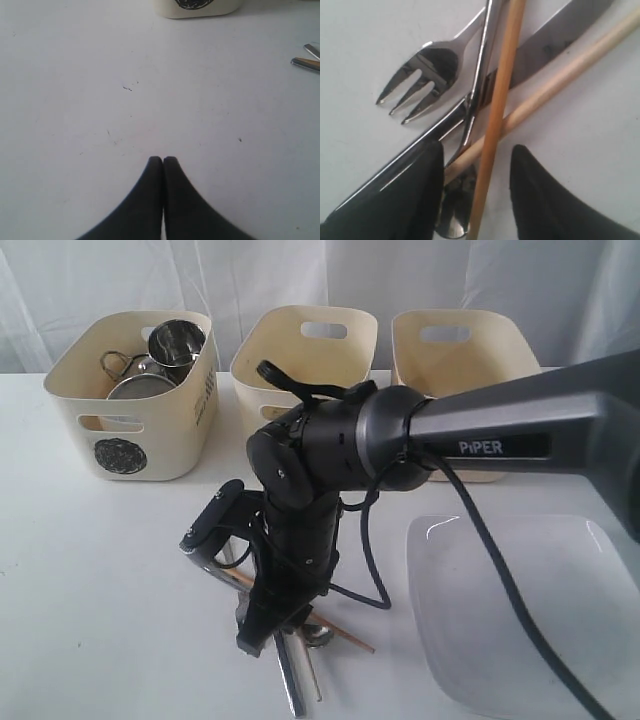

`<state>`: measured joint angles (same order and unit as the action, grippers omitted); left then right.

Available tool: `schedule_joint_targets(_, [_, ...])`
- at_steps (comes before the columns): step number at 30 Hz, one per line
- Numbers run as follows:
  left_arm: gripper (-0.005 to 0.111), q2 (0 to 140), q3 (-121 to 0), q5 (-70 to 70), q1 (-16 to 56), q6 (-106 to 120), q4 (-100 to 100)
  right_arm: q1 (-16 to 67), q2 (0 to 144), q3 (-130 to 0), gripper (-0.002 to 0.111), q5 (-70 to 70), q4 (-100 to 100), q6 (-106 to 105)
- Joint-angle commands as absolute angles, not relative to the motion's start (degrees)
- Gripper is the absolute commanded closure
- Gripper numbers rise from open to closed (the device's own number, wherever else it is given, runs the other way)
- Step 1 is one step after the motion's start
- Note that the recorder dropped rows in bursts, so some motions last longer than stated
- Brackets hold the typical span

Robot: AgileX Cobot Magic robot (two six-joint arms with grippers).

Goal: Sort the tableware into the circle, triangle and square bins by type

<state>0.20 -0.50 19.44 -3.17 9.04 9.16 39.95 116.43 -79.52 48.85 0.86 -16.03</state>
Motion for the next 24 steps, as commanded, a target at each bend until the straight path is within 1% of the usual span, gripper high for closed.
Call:
schedule_joint_targets(1, [0.107, 0.00, 0.00, 20.09, -3.30, 9.02, 9.52, 39.35, 116.16, -79.89, 0.089, 49.52, 1.31, -16.75])
schedule_joint_targets(4, [0.107, 0.00, 0.00, 20.09, -3.30, 9.02, 9.52, 39.35, 115.46, -79.89, 0.109, 49.64, 1.31, -16.75])
schedule_joint_targets(12, [0.107, 0.00, 0.00, 20.09, -3.30, 9.02, 9.52, 39.35, 114.28, -79.89, 0.108, 50.21, 1.31, -16.75])
schedule_joint_targets(14, [0.107, 0.00, 0.00, 20.09, -3.30, 9.02, 9.52, 39.35, 114.39, -79.89, 0.103, 52.40, 1.31, -17.26])
schedule_joint_targets(18, [0.107, 0.00, 0.00, 20.09, -3.30, 9.02, 9.52, 39.35, 114.52, -79.89, 0.078, 55.99, 1.31, -21.37])
schedule_joint_targets(20, [0.107, 0.00, 0.00, 20.09, -3.30, 9.02, 9.52, 39.35, 114.52, -79.89, 0.069, 55.31, 1.43, -21.37])
schedule_joint_targets(22, [0.107, 0.00, 0.00, 20.09, -3.30, 9.02, 9.52, 39.35, 114.52, -79.89, 0.066, 54.15, 1.43, -21.37])
schedule_joint_targets(24, [0.107, 0.00, 0.00, 20.09, -3.30, 9.02, 9.52, 39.35, 114.52, -79.89, 0.065, 52.59, 1.53, -21.37])
